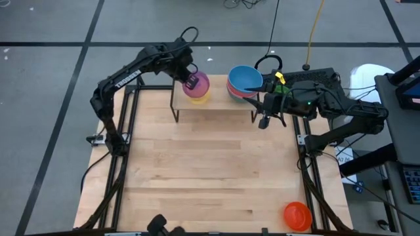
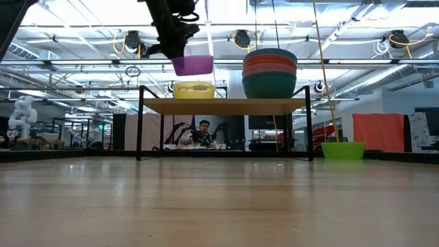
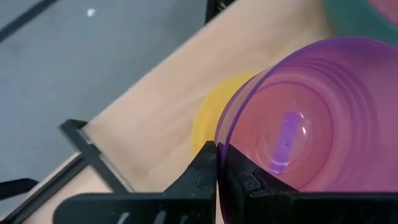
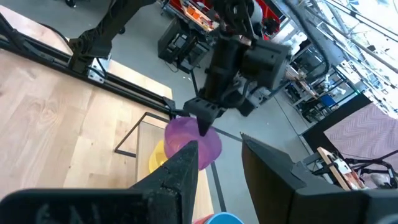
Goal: Place and stack bowls onto a shelf
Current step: Stack the transparent violet bowl on top of the transparent yellow bowl on the shelf
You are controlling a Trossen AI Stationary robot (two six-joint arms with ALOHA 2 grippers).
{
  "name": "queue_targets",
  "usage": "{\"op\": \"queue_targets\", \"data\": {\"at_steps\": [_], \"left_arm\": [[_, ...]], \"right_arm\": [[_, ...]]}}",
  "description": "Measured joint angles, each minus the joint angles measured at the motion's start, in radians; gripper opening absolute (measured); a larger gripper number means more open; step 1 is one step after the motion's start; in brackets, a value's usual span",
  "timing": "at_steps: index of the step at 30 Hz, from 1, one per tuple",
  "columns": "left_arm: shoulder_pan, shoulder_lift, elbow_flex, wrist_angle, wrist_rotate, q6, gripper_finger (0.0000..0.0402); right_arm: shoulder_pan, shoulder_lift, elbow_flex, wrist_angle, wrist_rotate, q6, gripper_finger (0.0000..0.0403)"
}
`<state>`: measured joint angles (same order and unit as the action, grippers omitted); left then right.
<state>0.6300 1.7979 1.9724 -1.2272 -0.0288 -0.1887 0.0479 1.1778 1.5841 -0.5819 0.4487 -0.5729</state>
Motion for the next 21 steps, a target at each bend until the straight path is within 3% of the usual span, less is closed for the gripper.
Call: {"op": "queue_targets", "data": {"at_steps": [7,13,21], "left_arm": [[0.012,0.075,0.000,-0.015,0.010,0.012,0.0003],[0.022,0.123,0.000,-0.020,0.082,0.073,0.0004],[0.023,0.138,0.000,-0.004,0.049,0.092,0.0069]], "right_arm": [[0.000,0.000,0.000,0.000,0.000,0.001,0.0116],[0.000,0.000,0.000,0.001,0.000,0.002,0.0116],[0.000,0.000,0.000,0.001,0.000,0.003,0.0116]]}}
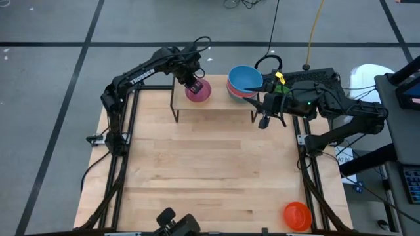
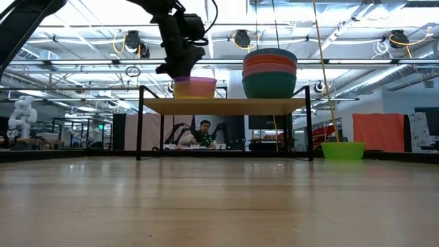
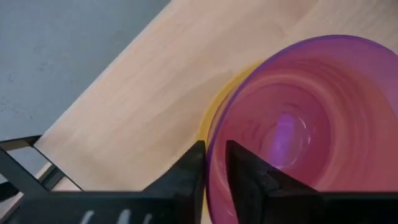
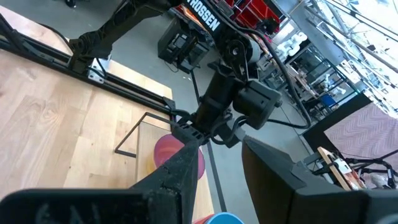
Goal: Place and stack bowls onto a shelf
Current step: Stack the transparent violet bowl on top of the transparent yellow bowl on the shelf, then stack the transparent orange bowl on top of the transparent violet bowl on the shelf
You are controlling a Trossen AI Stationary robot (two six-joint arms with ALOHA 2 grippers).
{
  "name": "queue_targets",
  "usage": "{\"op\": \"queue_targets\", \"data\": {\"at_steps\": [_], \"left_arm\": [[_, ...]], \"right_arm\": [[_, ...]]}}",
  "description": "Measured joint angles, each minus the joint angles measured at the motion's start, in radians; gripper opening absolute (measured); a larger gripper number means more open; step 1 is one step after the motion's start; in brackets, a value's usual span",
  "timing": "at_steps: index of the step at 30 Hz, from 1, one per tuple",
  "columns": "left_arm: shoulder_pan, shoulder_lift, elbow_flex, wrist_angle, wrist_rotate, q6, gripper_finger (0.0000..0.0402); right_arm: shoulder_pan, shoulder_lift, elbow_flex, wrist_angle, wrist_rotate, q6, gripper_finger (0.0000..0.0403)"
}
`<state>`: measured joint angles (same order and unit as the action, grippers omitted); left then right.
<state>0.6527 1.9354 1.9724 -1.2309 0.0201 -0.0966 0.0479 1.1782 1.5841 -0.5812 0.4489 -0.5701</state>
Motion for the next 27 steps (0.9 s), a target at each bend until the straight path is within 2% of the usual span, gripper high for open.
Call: {"op": "queue_targets", "data": {"at_steps": [6,13,20,23,27], "left_arm": [[0.011,-0.011,0.000,0.004,-0.004,0.002,0.0085],[0.009,-0.068,0.000,0.012,-0.023,-0.005,0.0087],[0.009,-0.147,0.000,0.014,-0.029,-0.012,0.0087],[-0.003,-0.197,0.000,0.015,-0.021,-0.047,0.0088],[-0.045,-0.279,0.000,0.015,-0.020,-0.067,0.0088]], "right_arm": [[0.000,0.000,0.000,0.000,0.003,0.000,0.0116],[-0.001,0.000,0.000,-0.020,0.126,-0.002,0.0116],[-0.001,0.000,0.000,-0.091,0.131,0.008,0.0116],[0.000,-0.001,0.000,-0.193,0.116,0.055,0.0116],[0.000,-0.014,0.000,-0.422,-0.023,0.228,0.0116]]}}
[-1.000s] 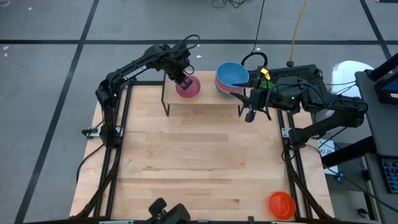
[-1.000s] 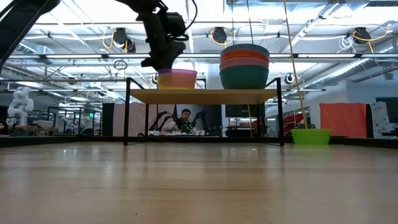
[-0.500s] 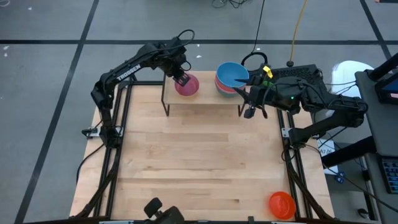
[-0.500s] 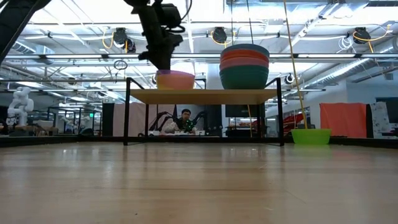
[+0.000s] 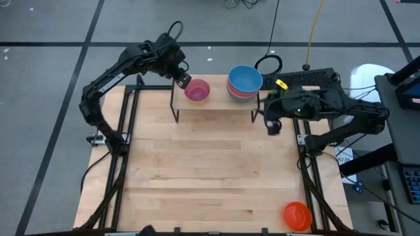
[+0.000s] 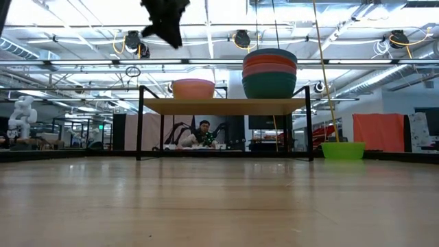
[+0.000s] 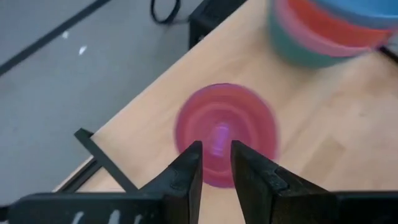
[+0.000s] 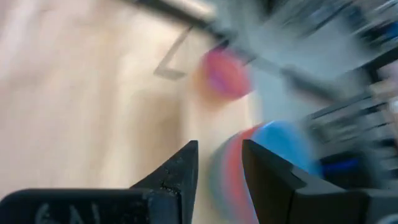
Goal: Place and stack bowls onto a shelf
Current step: Stack the transparent orange bowl on top of the transparent violet bowl on the shelf
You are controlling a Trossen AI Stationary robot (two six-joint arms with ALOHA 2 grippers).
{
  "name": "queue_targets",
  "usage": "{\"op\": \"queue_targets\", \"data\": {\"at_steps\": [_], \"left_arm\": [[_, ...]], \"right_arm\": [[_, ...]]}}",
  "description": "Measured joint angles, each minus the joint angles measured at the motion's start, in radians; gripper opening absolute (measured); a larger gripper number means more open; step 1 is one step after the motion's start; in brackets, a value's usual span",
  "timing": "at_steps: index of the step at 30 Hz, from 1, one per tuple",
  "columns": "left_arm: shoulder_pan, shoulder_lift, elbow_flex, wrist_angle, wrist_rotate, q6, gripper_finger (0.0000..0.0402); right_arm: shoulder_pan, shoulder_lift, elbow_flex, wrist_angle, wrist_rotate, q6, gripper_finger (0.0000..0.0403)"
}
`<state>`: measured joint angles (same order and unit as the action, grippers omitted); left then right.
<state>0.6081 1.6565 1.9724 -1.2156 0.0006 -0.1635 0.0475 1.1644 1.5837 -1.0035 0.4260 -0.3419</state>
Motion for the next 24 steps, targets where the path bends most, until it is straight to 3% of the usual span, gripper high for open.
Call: {"op": "queue_targets", "data": {"at_steps": [4,10,18,24], "left_arm": [[-0.052,-0.062,0.000,0.012,0.000,0.033,0.0088],[-0.108,-0.109,0.000,0.004,-0.001,0.058,0.0088],[-0.145,-0.115,0.000,-0.067,-0.002,0.115,0.0088],[-0.167,-0.116,0.000,-0.097,-0.002,0.115,0.0088]], "right_arm": [[0.000,-0.001,0.000,-0.184,-0.193,0.179,0.0116],[0.040,0.001,-0.062,-0.359,-0.370,0.318,0.0116],[0.182,0.005,-0.242,-0.362,-0.611,0.581,0.0116],[0.306,0.005,-0.380,-0.331,-0.737,0.705,0.0116]]}}
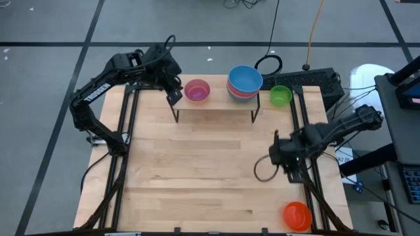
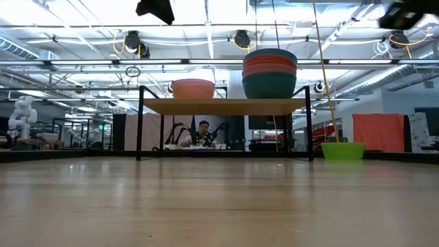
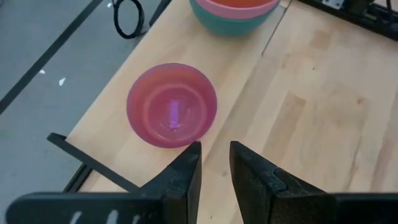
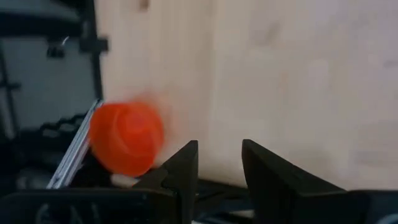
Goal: Place and stack bowls onto a shelf
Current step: Stack the transparent orange bowl on top of the transparent violet bowl on the shelf
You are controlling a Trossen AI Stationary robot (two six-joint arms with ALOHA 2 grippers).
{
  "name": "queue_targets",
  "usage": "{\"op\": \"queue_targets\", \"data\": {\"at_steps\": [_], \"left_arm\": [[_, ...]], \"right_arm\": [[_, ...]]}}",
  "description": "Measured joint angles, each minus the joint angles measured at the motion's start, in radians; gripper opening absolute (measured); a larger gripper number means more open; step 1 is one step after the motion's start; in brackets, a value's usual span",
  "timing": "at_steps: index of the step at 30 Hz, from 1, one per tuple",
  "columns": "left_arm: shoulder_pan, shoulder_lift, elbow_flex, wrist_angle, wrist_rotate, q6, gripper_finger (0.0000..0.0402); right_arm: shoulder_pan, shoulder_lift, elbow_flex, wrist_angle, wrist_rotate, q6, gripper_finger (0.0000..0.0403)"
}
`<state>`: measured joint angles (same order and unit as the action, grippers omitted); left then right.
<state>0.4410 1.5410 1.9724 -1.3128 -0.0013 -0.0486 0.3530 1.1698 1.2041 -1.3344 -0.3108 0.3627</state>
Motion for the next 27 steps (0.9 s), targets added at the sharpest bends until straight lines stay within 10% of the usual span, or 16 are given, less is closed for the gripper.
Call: {"op": "queue_targets", "data": {"at_steps": [27], "left_arm": [[-0.044,-0.007,0.000,0.000,0.000,-0.178,0.0088]], "right_arm": [[0.444,0.000,-0.466,0.590,-0.055,0.324,0.0116]]}}
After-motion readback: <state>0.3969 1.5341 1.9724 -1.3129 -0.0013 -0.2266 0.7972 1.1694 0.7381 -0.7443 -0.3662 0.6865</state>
